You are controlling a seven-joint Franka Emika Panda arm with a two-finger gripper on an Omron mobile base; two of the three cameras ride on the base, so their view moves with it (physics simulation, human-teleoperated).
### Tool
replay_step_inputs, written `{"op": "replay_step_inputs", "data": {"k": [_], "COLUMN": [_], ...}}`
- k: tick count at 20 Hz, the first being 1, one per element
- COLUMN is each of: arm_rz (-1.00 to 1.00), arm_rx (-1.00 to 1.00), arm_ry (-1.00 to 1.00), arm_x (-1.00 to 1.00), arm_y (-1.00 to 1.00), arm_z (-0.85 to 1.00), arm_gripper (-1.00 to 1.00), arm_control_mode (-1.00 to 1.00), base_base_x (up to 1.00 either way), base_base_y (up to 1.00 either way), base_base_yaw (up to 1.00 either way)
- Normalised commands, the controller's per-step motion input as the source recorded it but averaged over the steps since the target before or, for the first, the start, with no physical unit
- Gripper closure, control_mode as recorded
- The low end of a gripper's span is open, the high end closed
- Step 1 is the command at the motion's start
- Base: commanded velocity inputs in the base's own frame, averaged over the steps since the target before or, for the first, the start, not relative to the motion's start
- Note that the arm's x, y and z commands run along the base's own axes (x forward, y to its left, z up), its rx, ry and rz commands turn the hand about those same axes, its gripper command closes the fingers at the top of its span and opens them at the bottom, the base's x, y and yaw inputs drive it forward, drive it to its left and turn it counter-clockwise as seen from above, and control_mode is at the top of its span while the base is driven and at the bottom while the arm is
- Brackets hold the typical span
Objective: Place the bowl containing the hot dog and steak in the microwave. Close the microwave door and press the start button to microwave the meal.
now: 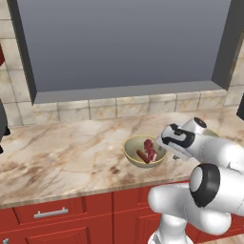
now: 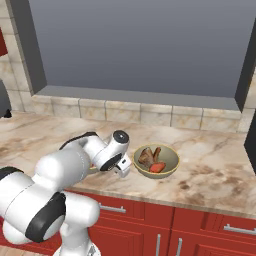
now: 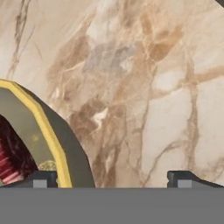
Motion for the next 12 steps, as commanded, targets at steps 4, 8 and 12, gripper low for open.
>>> {"op": "replay_step_inputs", "data": {"k": [4, 8, 12], "arm_rz": [0.0, 0.0, 0.0], "arm_rx": [0.0, 0.0, 0.0], "arm_ry": [0.0, 0.0, 0.0], "arm_x": [0.2, 0.18, 0.15], "arm_y": [0.02, 0.0, 0.01], "arm_z": [-0.21, -0.17, -0.12], "arm_gripper": [-1.0, -1.0, -1.0], "arm_control_mode": [-1.0, -1.0, -1.0], "base_base_x": [0.0, 0.0, 0.0], "base_base_y": [0.0, 0.0, 0.0], "base_base_yaw": [0.0, 0.0, 0.0]}}
